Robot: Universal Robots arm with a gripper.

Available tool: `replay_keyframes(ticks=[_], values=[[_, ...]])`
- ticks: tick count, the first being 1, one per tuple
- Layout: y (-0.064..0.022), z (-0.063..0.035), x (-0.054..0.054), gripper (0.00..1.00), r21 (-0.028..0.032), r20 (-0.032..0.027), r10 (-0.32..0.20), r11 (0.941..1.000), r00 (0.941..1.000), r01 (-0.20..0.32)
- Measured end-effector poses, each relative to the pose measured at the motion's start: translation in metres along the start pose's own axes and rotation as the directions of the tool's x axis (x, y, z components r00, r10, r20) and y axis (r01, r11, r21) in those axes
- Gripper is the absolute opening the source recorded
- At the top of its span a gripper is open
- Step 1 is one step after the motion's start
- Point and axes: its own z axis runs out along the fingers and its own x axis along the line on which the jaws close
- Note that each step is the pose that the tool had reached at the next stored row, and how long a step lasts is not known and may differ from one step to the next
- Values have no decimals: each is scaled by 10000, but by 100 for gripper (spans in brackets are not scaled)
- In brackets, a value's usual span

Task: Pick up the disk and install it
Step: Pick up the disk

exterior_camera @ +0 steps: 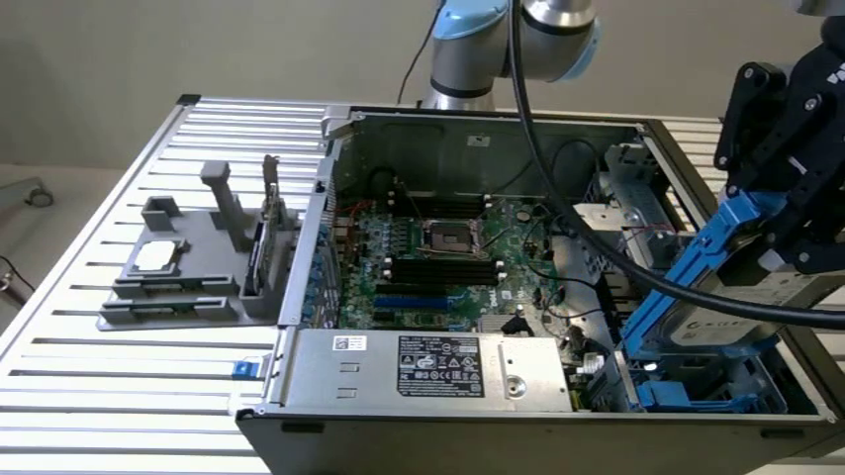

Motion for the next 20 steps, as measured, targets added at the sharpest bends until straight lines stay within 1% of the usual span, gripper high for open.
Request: replay_keyframes(ticks=[3,5,9,20], values=[[-35,18,60,33,0,0,1,10000,10000,-1],[-36,24,82,33,0,-3,4,10000,10000,-4],[-38,41,84,33,0,-3,3,10000,10000,-3],[-64,129,85,33,1,-1,2,10000,10000,-2]])
